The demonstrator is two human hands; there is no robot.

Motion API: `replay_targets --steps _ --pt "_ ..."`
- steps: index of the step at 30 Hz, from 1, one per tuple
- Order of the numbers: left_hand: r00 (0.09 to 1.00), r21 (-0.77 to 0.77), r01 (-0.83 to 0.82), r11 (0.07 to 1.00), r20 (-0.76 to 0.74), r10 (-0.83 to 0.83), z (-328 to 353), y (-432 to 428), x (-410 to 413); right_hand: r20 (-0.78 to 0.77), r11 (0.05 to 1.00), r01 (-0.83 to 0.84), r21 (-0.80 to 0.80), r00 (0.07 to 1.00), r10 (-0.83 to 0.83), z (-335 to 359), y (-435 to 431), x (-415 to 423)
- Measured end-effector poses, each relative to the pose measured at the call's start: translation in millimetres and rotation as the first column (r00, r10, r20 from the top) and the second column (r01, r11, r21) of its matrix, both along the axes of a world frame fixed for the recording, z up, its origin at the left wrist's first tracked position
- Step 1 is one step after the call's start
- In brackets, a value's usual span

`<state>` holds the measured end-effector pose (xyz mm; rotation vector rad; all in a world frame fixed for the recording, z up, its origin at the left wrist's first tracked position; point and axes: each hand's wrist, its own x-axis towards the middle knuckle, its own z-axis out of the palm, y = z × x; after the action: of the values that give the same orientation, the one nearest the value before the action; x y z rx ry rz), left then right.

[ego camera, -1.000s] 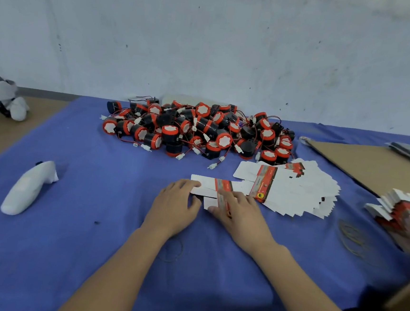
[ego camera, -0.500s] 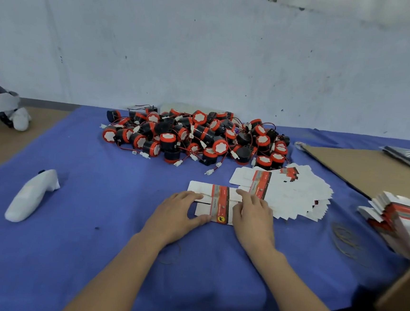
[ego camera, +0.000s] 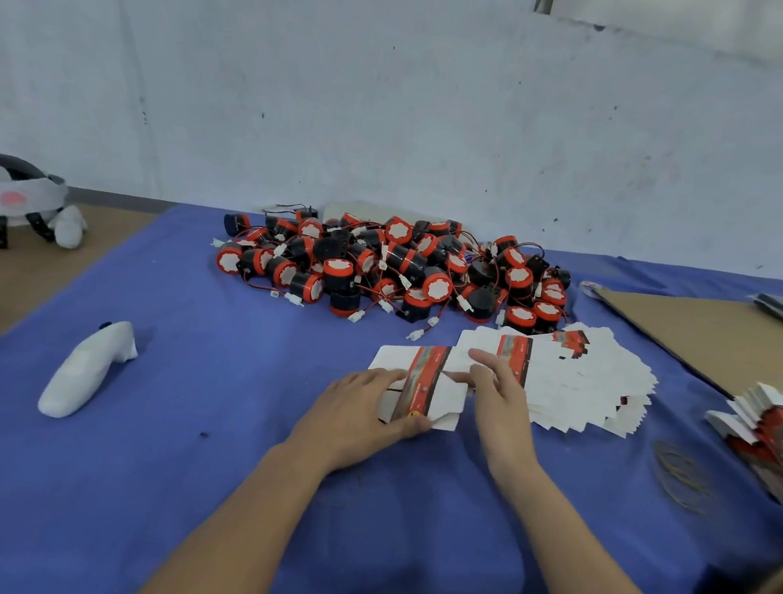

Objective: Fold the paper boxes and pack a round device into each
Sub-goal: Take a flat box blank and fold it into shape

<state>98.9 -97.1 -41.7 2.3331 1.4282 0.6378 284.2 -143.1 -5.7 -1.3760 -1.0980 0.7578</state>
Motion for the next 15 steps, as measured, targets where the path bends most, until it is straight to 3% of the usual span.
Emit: replay_targets --steps 4,11,15 --pt "1.000 0.020 0.005 1.000 -0.010 -0.005 -2.2 0.5 1.3 -0.078 0.996 -0.027 0.086 0.996 0.034 2.5 0.4 -13.8" --pt "1.000 0.066 0.022 0.998 0.015 -0.023 -0.8 -2.9 0.2 -0.274 0.989 0.117 0.087 0.957 -0.089 -18.7 -0.9 -16.4" --pt "0.980 0.170 -0.070 0.983 0.193 0.037 5.6 -9.8 -1.8 -0.285 0.993 0.067 0.102 0.958 -0.036 -18.9 -1.9 -16.2"
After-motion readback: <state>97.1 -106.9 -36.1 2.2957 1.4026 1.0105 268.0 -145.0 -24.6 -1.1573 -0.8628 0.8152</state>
